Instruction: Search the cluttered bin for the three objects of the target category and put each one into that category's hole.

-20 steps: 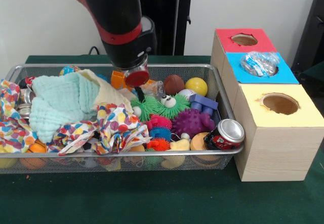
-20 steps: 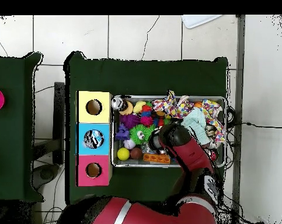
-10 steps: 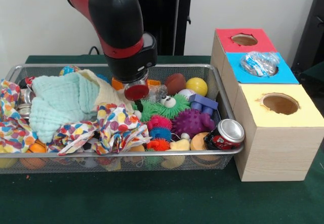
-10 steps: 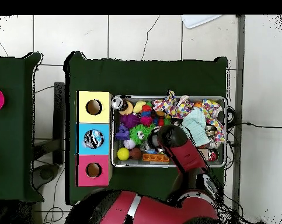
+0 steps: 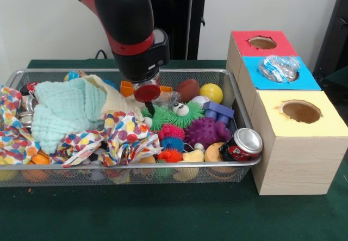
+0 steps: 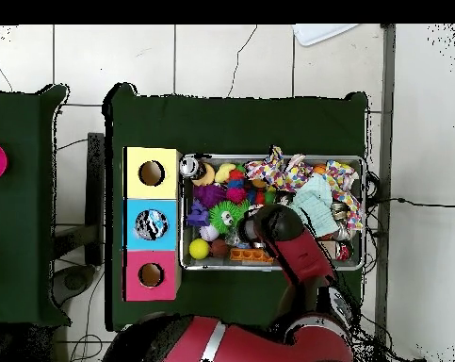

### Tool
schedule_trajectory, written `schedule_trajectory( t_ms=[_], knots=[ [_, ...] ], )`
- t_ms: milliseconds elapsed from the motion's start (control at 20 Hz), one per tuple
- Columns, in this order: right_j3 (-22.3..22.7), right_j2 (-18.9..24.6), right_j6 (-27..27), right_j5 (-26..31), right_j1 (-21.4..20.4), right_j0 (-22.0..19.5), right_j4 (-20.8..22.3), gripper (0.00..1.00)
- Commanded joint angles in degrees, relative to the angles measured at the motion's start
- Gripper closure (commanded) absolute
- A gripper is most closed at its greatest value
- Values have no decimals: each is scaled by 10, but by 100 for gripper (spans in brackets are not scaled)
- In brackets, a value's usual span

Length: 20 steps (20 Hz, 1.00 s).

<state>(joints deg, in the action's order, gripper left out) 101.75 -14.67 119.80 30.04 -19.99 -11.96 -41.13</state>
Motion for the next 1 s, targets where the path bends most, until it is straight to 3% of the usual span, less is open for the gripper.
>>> schedule_trajectory(
  t_ms=[50,550,1000],
  knots=[
    [36,17,163,74,3,23,6,0],
    [50,-8,176,114,-29,52,5,0],
    [46,-15,173,113,-22,58,-1,0]
  ],
)
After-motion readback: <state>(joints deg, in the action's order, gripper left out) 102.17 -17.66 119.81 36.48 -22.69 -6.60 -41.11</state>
